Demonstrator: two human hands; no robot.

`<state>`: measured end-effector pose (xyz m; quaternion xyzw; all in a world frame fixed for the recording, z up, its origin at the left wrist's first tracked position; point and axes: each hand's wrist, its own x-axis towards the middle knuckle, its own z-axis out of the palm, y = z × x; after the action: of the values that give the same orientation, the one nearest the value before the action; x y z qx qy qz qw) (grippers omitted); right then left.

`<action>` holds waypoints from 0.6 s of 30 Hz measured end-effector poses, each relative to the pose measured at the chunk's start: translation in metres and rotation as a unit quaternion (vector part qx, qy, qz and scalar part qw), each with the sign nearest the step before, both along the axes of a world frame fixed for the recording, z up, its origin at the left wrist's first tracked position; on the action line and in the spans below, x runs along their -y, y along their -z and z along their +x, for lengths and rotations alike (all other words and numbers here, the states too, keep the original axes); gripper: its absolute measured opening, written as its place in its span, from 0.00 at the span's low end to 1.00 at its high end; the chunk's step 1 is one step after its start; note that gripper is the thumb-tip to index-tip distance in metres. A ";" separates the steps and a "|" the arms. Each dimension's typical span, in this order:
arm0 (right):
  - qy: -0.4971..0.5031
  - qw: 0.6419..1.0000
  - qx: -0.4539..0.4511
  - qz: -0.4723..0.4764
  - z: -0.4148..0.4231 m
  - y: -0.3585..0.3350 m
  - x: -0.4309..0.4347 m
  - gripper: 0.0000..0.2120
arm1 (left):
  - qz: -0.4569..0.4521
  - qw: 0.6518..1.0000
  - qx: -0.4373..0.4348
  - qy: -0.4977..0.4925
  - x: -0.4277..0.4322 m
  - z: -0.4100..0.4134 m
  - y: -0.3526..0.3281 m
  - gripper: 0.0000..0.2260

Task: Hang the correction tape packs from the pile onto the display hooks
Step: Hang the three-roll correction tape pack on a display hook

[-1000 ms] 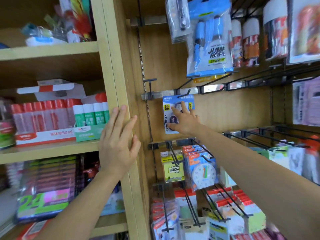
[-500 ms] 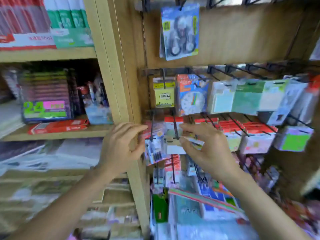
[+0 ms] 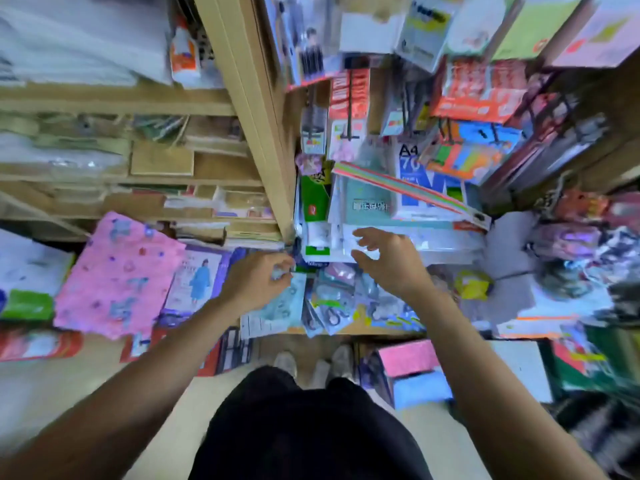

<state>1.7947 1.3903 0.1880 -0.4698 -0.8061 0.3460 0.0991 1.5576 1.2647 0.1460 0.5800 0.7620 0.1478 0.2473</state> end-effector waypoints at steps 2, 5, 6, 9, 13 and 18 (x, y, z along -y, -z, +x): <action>0.018 0.996 0.048 -0.072 0.008 0.029 0.019 0.18 | -0.060 0.998 0.032 -0.012 0.020 0.007 0.034 0.15; 0.049 0.980 0.113 -0.158 0.018 0.071 0.051 0.17 | -0.122 0.989 0.081 -0.026 0.051 0.015 0.083 0.10; 0.064 0.972 0.132 -0.186 0.022 0.085 0.062 0.17 | -0.142 0.985 0.093 -0.031 0.060 0.017 0.098 0.10; 0.091 0.945 0.186 -0.254 0.032 0.141 0.093 0.13 | -0.210 0.969 0.130 -0.011 0.083 0.021 0.147 0.10; 0.120 0.921 0.219 -0.298 0.040 0.193 0.119 0.12 | -0.252 0.957 0.146 -0.007 0.099 0.023 0.210 0.10; 0.159 0.903 0.220 -0.334 0.044 0.260 0.112 0.08 | -0.310 0.940 0.139 -0.035 0.091 0.035 0.287 0.08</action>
<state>1.8383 1.2784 -0.0723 -0.6615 -0.5592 0.4622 -0.1899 1.5929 1.1733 -0.1415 0.4209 0.7478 -0.0082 0.5134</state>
